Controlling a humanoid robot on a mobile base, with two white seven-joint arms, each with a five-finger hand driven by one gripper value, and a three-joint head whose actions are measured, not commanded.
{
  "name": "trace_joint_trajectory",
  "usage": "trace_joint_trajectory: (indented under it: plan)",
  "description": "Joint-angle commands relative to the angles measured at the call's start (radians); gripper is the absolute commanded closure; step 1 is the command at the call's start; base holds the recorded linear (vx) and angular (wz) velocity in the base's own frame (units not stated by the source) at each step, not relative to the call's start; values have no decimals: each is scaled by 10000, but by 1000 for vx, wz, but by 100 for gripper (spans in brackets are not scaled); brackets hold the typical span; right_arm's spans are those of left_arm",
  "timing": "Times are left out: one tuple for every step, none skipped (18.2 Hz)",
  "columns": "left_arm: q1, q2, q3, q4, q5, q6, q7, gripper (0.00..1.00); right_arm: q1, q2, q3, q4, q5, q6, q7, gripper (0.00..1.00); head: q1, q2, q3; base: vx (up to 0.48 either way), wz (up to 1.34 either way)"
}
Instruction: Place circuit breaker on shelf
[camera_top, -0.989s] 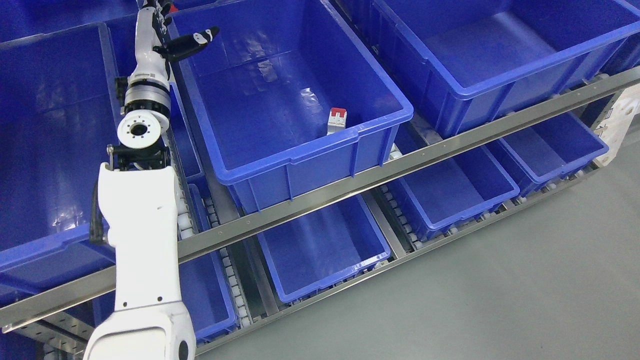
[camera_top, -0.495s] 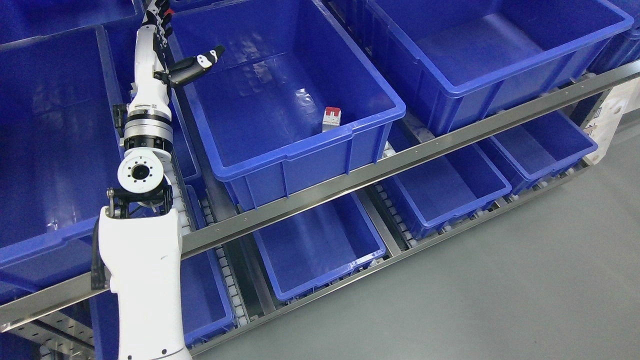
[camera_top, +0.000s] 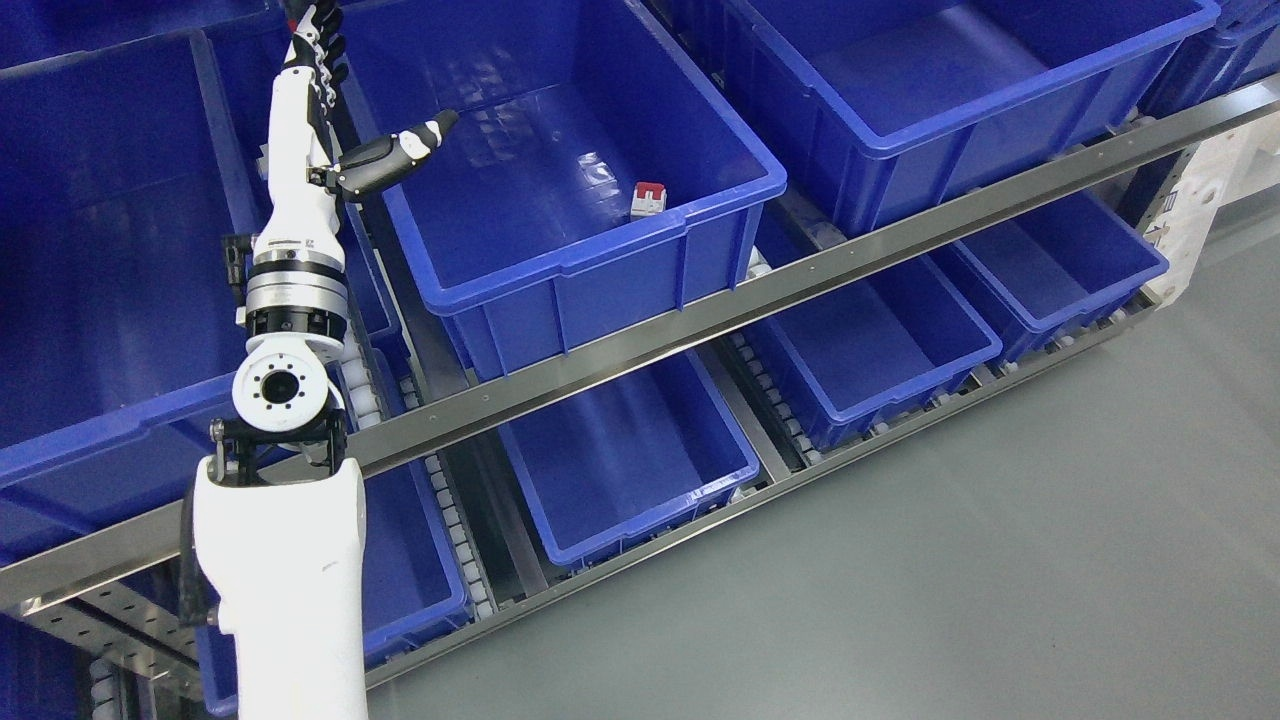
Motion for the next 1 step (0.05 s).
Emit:
trace_joint_trajectory:
  plan:
    - [160,159,-137,-851,5,47,6,0,-1,-175,0,0,0,-8,-63,0,0,0,0,-109,94]
